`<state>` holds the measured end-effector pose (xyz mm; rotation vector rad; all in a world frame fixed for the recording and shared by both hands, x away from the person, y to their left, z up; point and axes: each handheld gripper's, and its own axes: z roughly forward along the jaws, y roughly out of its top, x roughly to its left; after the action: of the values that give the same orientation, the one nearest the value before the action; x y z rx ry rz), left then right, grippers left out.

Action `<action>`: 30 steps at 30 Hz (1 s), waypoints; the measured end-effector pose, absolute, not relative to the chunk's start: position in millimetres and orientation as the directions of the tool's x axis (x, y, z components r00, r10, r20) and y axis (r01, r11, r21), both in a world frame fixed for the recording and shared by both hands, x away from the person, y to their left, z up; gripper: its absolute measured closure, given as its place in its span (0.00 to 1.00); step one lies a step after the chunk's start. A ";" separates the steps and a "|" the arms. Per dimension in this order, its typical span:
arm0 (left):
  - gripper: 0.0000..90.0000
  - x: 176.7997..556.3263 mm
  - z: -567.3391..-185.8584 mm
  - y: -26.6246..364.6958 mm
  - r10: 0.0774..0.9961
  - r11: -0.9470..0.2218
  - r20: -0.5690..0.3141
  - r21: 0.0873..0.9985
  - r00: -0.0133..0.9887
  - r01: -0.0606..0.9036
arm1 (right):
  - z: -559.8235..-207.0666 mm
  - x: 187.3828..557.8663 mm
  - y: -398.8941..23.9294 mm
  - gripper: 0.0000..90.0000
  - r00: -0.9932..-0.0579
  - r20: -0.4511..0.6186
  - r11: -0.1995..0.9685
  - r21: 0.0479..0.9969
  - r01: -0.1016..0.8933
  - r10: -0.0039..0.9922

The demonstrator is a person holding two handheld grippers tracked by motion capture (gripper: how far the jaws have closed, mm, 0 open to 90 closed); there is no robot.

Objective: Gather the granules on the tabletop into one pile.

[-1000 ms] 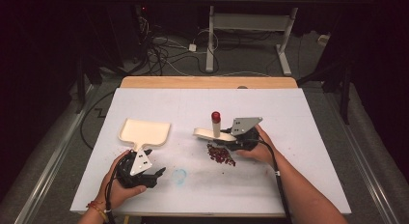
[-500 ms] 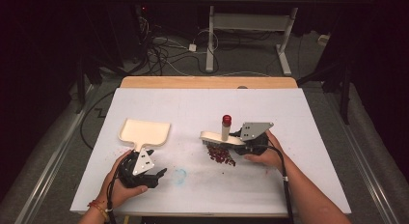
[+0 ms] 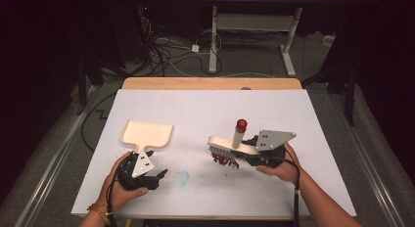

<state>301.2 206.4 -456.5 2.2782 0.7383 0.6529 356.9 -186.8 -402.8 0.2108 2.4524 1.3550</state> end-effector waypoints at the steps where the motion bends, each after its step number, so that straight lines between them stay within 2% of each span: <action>1: 0.26 301.0 -456.2 206.7 0.650 -0.632 0.252 0.703 0.717 0.326 | -402.6 353.0 -187.0 0.75 -0.942 -0.199 0.531 0.847 -0.026 0.272; 7: 0.26 300.6 -454.1 208.6 0.658 -0.620 0.253 0.716 0.709 0.321 | -410.3 334.0 -181.7 0.75 -0.976 -0.080 0.536 0.843 0.042 0.202; 11: 0.26 300.2 -453.0 210.2 0.661 -0.615 0.251 0.721 0.707 0.319 | -421.1 335.4 -177.4 0.75 -0.983 -0.055 0.565 0.824 0.054 0.174; 16: 0.26 300.7 -453.8 210.2 0.659 -0.617 0.249 0.719 0.710 0.320 | -431.5 343.7 -176.3 0.75 -0.982 -0.041 0.581 0.811 0.076 0.186; 19: 0.26 300.6 -453.6 209.6 0.654 -0.622 0.253 0.716 0.713 0.316 | -431.8 350.9 -179.9 0.75 -0.977 -0.068 0.581 0.811 0.065 0.204; 25: 0.26 301.5 -454.4 208.1 0.651 -0.625 0.254 0.713 0.716 0.316 | -431.8 365.7 -191.1 0.75 -0.958 -0.074 0.550 0.830 0.095 0.278; 28: 0.26 301.7 -455.0 207.7 0.649 -0.628 0.253 0.711 0.717 0.318 | -427.8 367.9 -197.1 0.75 -0.964 -0.033 0.497 0.861 0.106 0.264; 30: 0.26 301.7 -455.0 207.7 0.648 -0.629 0.252 0.709 0.719 0.318 | -422.6 365.9 -199.6 0.75 -0.962 -0.042 0.495 0.863 0.100 0.269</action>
<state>301.7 207.7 -455.0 2.2693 0.7293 0.6572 365.9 -199.6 -422.6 0.3205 2.5636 1.4636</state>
